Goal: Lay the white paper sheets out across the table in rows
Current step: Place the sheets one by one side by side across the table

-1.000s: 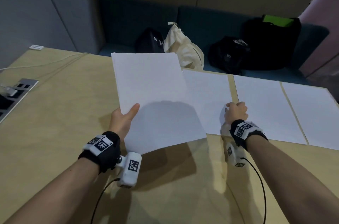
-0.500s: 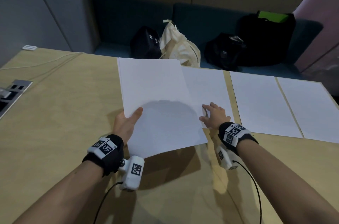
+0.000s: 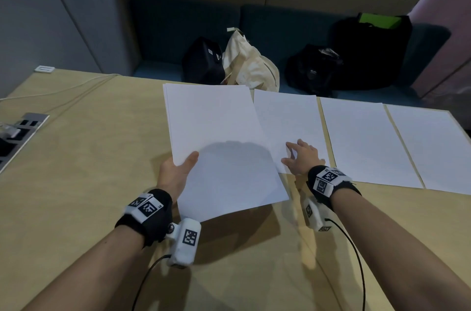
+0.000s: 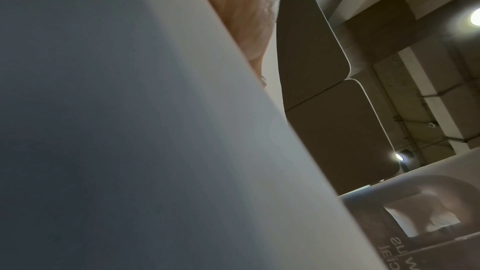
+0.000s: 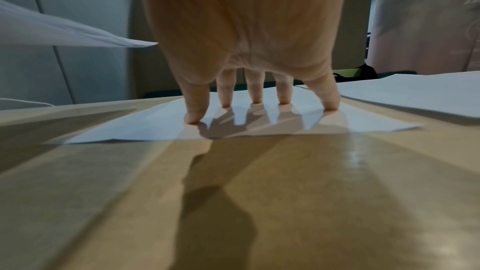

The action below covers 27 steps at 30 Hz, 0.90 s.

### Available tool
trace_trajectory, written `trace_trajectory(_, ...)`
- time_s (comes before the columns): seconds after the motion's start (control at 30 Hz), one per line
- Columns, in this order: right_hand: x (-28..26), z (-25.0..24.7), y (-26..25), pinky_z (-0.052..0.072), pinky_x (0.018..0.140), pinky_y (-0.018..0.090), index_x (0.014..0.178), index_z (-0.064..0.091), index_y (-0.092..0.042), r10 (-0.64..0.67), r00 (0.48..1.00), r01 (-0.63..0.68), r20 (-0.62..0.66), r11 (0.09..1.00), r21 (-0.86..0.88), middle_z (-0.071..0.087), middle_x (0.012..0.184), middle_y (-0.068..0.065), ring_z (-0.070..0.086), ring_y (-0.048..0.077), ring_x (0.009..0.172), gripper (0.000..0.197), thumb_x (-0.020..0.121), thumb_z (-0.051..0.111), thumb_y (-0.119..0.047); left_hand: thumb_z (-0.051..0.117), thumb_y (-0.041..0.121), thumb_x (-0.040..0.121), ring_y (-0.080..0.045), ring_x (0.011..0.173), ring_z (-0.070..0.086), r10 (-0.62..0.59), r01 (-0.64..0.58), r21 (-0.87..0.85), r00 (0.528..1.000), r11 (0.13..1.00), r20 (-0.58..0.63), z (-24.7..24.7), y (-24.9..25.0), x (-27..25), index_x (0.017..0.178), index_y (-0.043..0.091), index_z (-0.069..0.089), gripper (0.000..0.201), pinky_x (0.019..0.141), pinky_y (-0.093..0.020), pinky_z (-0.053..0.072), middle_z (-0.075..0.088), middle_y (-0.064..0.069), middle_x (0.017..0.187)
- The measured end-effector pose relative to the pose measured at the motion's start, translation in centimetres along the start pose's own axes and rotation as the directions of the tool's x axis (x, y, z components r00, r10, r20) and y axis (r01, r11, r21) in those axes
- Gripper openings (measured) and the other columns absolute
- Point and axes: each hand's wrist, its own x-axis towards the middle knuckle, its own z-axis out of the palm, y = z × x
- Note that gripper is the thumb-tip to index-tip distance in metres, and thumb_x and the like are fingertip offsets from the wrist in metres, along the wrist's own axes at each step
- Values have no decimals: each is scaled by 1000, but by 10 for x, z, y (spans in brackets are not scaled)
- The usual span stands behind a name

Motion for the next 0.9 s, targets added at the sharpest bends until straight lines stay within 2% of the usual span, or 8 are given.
trace_trajectory(0.27, -1, -1, 1, 17, 112, 59, 141, 36, -28, 0, 1000, 0, 1, 1000, 24, 23, 155, -1, 18, 27, 143, 54, 90, 52, -36, 59, 26, 89, -22, 97, 59, -1, 1, -14, 1000, 1000, 7, -2, -2, 0, 115, 5, 60, 34, 83, -30, 41, 63, -5, 104)
trace_trajectory(0.37, -1, -2, 0, 20, 114, 55, 140, 39, -26, -26, 998, 32, -63, 994, 100, 22, 157, 0, 22, 28, 142, 51, 92, 48, -38, 60, 26, 89, -23, 100, 59, 8, -8, -26, 1000, 1000, 12, -2, -2, 0, 117, 4, 60, 36, 87, -31, 43, 64, -6, 107)
trace_trajectory(0.43, -3, -5, -7, 26, 112, 48, 136, 47, -19, -80, 990, 98, -118, 982, 160, 33, 153, 6, 32, 29, 138, 44, 95, 44, -35, 60, 25, 89, -21, 96, 59, 19, -19, -33, 1000, 999, 15, -2, 0, -1, 116, 5, 60, 33, 83, -29, 44, 64, -4, 104)
trace_trajectory(0.53, -12, -13, -24, 42, 97, 38, 114, 62, -6, -158, 980, 191, -119, 910, 367, 64, 114, 11, 58, 28, 105, 38, 97, 41, -32, 60, 21, 89, -18, 90, 60, 47, -46, -55, 999, 997, 22, -2, 3, -1, 108, 10, 60, 22, 73, -25, 45, 64, 0, 94)
trace_trajectory(0.63, -26, -18, -44, 47, 71, 31, 89, 60, -8, -226, 974, 194, -13, 803, 563, 56, 71, 1, 54, 16, 62, 31, 93, 49, -37, 61, 21, 88, -23, 94, 61, 56, -54, -72, 998, 996, 17, -4, 4, 0, 109, 8, 61, 24, 76, -27, 47, 65, -6, 101)
trace_trajectory(0.73, -34, -14, -56, 38, 52, 20, 78, 49, -16, -255, 967, 211, 2, 807, 552, 40, 62, -4, 41, 11, 54, 26, 80, 70, -31, 62, 20, 87, -24, 95, 61, 54, -53, -93, 999, 994, 3, -8, 5, 2, 103, 10, 61, 19, 81, -30, 46, 66, -4, 96)
trace_trajectory(0.83, -36, -8, -65, 34, 52, 21, 62, 46, -16, -210, 975, 217, -78, 804, 554, 38, 57, -4, 37, 12, 51, 33, 72, 77, -19, 63, 20, 87, -24, 96, 61, 60, -62, -95, 998, 994, -21, -12, 5, 3, 103, 12, 60, 18, 85, -31, 45, 65, -5, 100)
trace_trajectory(0.9, -37, -5, -72, 38, 55, 21, 70, 56, -11, -129, 982, 186, -137, 779, 599, 48, 60, -4, 46, 12, 54, 23, 71, 79, -13, 63, 21, 87, -24, 97, 61, 67, -71, -93, 997, 993, -40, -15, 4, 3, 106, 10, 62, 22, 87, -32, 46, 65, -6, 102)
